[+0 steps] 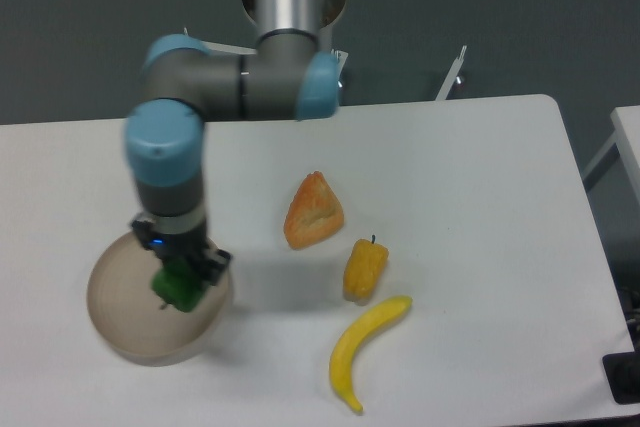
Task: Place the green pepper on the plate
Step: 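Lower the green pepper onto the plate with the gripper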
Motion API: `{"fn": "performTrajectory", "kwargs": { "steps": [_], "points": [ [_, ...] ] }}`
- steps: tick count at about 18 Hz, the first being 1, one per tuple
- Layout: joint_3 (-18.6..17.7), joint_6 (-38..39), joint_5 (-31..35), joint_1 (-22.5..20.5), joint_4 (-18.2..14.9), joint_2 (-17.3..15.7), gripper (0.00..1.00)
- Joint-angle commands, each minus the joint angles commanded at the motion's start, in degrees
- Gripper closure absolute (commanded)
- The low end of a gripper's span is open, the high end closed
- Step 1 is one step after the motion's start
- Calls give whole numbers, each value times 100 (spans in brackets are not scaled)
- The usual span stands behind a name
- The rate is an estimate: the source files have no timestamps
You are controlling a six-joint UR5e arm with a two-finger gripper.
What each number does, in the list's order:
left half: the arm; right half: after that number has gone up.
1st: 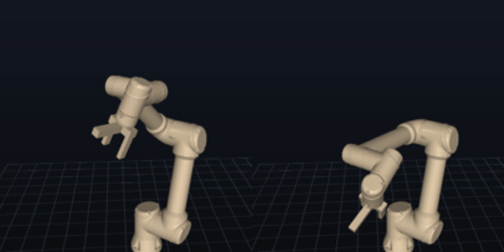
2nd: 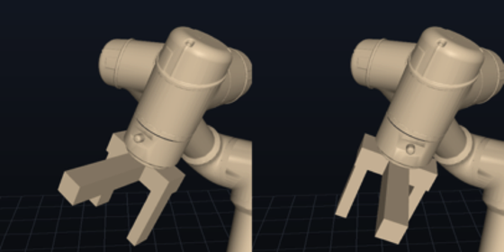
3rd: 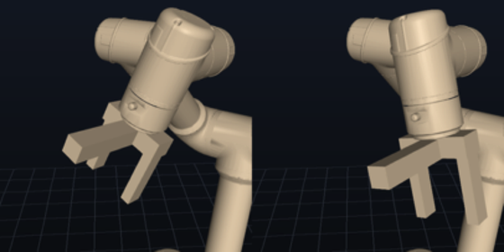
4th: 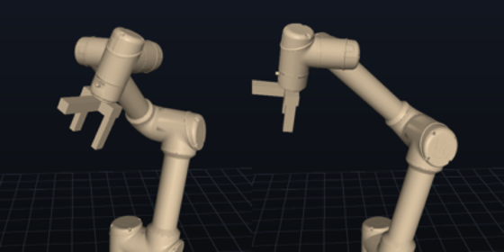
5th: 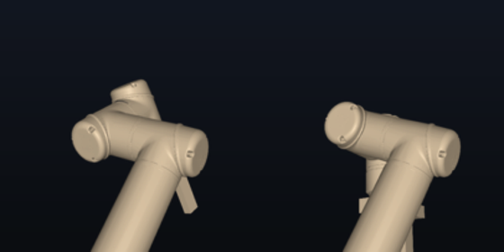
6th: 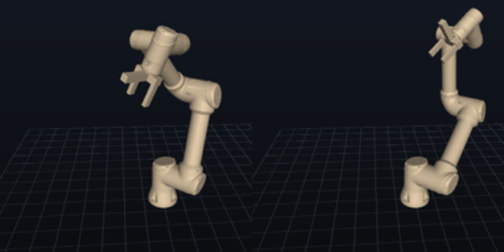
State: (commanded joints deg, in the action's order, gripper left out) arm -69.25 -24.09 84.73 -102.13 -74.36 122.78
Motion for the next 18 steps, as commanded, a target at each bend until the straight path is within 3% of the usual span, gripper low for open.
{"fn": "performTrajectory", "kwargs": {
  "steps": [3,12,18],
  "points": [
    [-185,0,9,53,290,79,71],
    [-247,-96,220,115,405,299,71],
    [-458,-553,658,123,809,369,71]
  ]
}}
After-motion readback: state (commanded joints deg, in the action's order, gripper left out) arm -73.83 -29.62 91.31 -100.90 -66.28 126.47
